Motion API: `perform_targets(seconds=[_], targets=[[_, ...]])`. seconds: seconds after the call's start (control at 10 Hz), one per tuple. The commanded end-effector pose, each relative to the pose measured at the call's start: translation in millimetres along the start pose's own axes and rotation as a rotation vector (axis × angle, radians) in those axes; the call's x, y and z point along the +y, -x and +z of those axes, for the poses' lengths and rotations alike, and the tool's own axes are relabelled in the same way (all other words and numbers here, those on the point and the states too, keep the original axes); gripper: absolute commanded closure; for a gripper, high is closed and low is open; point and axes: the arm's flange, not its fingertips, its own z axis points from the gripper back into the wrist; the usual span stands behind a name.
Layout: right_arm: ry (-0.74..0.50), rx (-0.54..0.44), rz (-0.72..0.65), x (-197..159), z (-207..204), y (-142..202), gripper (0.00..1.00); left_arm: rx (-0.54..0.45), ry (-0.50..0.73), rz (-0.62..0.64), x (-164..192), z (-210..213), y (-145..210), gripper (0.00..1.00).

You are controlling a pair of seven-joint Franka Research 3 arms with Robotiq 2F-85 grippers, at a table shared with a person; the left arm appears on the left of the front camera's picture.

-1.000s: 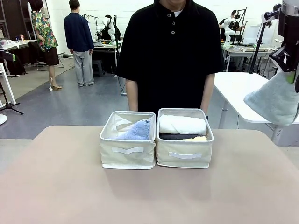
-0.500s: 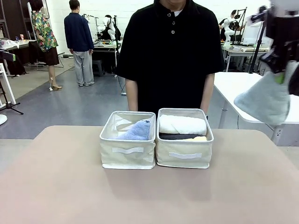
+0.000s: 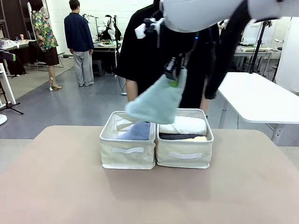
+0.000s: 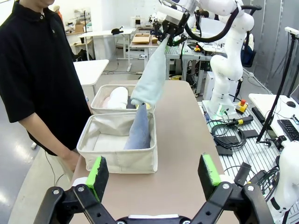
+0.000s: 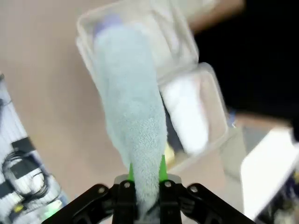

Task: Sort the towels based on their folding style.
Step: Pick up another triangle-folded towel from the table and place it in the left Fabric basket.

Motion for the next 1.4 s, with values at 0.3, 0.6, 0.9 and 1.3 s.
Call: perform_targets(seconds=[0.3,0.6,0.9,1.3], targets=[[-0.045,-0.073,0.081,-7,-3,-9,0.82,0.003,0.000,0.002,-2,1,-1,0.00],[-0.045,-0.073,0.081,-7,-3,-9,0.82,0.003,0.000,0.002,-2,1,-1,0.00],[-0.069,-0.088,0.095,-11,-4,-14,0.82,0.003,0.000,0.002,-2,1,-1,0.00],[-0.183,-0.147,0.366,-57,-14,-48,0.82,0.003,0.000,0.002,-2,1,-1,0.00]])
